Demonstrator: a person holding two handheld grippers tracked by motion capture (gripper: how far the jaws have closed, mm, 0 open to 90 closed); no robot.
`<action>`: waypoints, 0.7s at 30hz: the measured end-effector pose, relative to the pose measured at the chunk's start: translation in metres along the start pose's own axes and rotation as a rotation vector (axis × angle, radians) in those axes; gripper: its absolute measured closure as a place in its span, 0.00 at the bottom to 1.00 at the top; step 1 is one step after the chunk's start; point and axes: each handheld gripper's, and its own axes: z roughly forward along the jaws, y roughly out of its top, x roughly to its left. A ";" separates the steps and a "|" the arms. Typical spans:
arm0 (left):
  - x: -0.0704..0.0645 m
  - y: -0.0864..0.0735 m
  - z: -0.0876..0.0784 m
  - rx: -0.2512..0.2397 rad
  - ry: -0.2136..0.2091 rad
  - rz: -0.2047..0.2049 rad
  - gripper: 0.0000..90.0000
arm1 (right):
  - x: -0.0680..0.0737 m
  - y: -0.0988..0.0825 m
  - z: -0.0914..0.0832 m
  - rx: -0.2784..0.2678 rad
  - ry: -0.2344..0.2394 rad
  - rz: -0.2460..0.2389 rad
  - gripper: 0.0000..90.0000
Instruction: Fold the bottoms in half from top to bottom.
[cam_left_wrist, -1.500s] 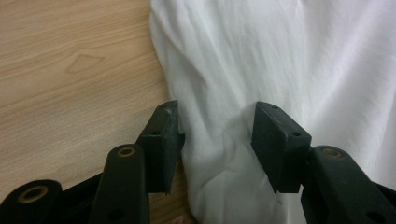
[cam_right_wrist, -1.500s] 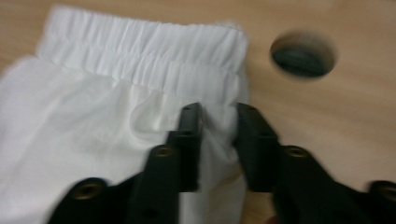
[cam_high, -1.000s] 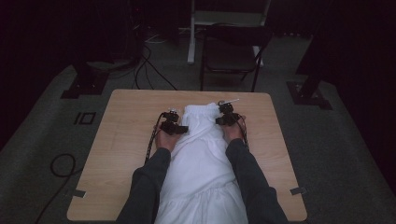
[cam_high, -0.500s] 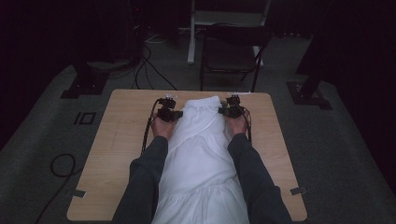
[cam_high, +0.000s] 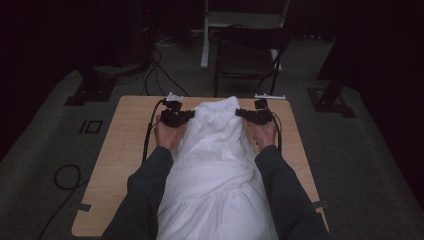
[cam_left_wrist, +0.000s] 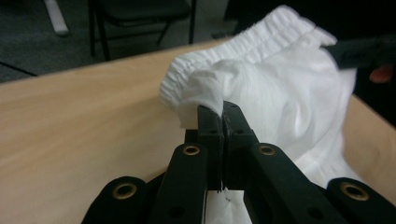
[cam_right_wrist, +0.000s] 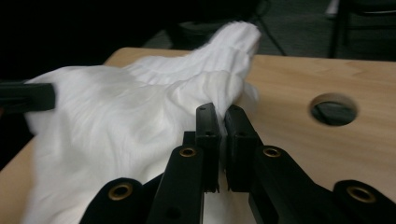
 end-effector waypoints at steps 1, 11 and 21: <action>-0.003 -0.006 -0.004 0.001 -0.020 0.000 0.98 | 0.003 -0.005 -0.005 0.008 0.011 -0.007 0.95; -0.034 -0.074 -0.043 0.102 -0.066 0.085 0.98 | 0.028 -0.075 -0.042 0.087 0.104 -0.063 0.95; -0.042 -0.158 -0.032 0.305 -0.047 0.066 0.98 | 0.050 -0.158 -0.028 0.322 0.079 -0.155 0.94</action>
